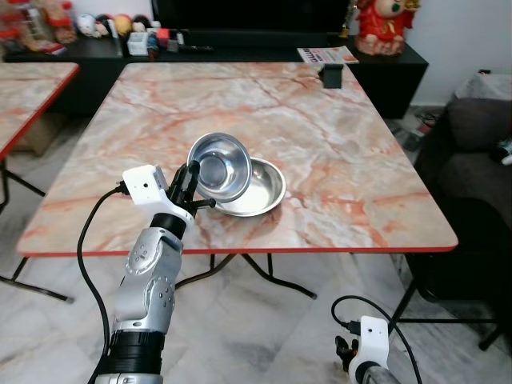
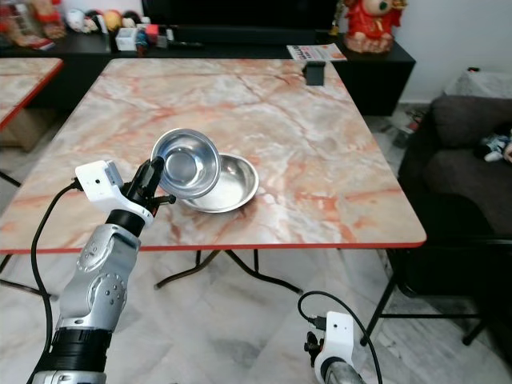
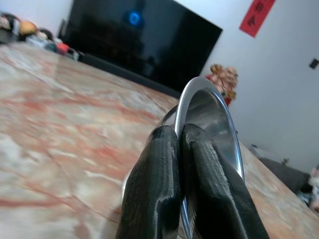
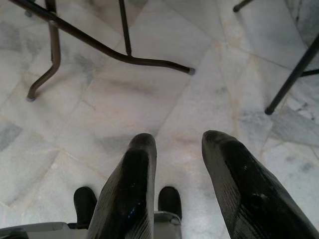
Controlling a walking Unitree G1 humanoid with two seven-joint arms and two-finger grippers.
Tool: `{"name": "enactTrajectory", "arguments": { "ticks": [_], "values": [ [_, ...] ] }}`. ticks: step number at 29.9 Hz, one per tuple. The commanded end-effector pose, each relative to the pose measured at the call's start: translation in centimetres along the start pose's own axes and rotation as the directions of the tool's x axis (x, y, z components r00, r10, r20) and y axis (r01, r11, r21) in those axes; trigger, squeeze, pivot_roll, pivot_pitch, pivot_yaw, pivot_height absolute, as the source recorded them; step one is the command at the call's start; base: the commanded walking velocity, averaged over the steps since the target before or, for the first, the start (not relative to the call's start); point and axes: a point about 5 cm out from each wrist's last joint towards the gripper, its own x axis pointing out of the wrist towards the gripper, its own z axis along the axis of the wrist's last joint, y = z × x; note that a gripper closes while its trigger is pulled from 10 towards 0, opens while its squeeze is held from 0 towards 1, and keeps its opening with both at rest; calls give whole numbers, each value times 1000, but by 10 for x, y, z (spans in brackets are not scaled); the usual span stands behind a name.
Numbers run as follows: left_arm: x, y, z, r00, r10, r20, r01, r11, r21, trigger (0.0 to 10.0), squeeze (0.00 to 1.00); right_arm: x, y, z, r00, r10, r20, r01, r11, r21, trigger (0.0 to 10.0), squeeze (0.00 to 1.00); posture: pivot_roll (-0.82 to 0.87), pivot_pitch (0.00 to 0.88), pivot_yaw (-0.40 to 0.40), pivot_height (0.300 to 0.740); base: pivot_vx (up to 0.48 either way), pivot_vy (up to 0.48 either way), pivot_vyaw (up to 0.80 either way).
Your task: Setting the table
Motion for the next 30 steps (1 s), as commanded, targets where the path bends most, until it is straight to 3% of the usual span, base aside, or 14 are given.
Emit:
{"name": "enactTrajectory", "arguments": {
  "ticks": [1, 4, 25, 30],
  "values": [
    [3, -2, 1, 1000, 0, 10, 0, 1000, 13, 10000, 0, -1, -3, -3, 1000, -12, -19, 12, 1000, 17, 10000, 0, 10, 82, -45, 740, 296, 0, -688],
    [3, -2, 1, 1000, 1, 11, -1, 1000, 13, 10000, 0, -1, -3, -4, 1000, -11, -20, 11, 1000, 21, 10000, 0, 12, 84, -45, 740, 298, 0, -683],
    [6, -8, 2, 1000, -15, 18, 15, 1000, 20, 10000, 0, -3, -3, -8, 1000, -17, -17, 17, 1000, 26, 10000, 0, 0, 120, -38, 740, 331, 0, 0],
    [6, -9, 1, 1000, -23, 15, 23, 1000, 15, 10000, 0, -3, -4, -10, 1000, -22, -20, 22, 999, 32, 10000, 0, -4, 129, -34, 740, 0, 0, 0]
  ]
}}
